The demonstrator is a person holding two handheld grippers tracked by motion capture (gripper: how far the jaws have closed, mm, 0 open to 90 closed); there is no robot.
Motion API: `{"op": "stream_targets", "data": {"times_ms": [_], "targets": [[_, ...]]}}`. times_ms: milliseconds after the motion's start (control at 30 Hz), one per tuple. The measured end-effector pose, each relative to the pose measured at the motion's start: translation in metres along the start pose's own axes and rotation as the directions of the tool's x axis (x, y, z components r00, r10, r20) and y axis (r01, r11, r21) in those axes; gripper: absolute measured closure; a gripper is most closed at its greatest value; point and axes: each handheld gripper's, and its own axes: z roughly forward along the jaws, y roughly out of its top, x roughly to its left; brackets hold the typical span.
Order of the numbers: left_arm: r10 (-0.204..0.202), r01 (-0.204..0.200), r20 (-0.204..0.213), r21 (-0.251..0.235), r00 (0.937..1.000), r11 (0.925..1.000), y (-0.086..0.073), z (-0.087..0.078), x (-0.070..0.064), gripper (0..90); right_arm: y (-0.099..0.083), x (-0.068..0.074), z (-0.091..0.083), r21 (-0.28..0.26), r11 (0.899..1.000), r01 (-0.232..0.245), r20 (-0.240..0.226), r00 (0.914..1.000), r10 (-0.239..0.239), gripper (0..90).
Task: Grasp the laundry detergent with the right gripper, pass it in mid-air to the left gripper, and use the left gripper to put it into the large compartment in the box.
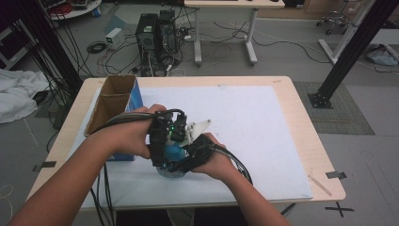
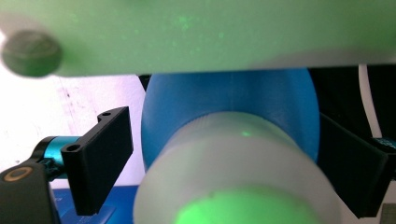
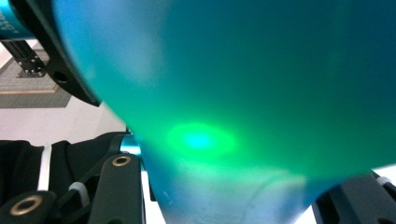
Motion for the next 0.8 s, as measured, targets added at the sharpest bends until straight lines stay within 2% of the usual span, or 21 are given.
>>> {"op": "stream_targets", "data": {"times_ms": [67,167,467,800], "targets": [[-0.003,0.003,0.008,0.001,1.0000,1.0000,0.0002,-0.0003,0.0002,14.3,0.0001,0.0003,0.0003,0.002,1.000,-0.003,-0.003,1.0000,0.003,47.6],[-0.002,0.002,0.005,-0.001,1.0000,1.0000,0.0007,-0.0002,0.0003,14.6,0.0004,0.0018,0.0005,-0.004,1.000,-0.020,-0.017,0.9997,0.020,47.6],[0.009,-0.009,0.003,-0.002,1.0000,1.0000,0.0023,-0.0013,0.0002,22.9,0.0009,0.0011,0.0000,-0.009,1.000,-0.017,-0.014,0.9998,0.017,47.6],[0.008,-0.008,0.001,-0.001,1.0000,1.0000,0.0013,-0.0017,0.0001,26.4,0.0018,0.0009,0.0004,-0.008,1.000,-0.022,-0.018,0.9996,0.022,47.6]]}}
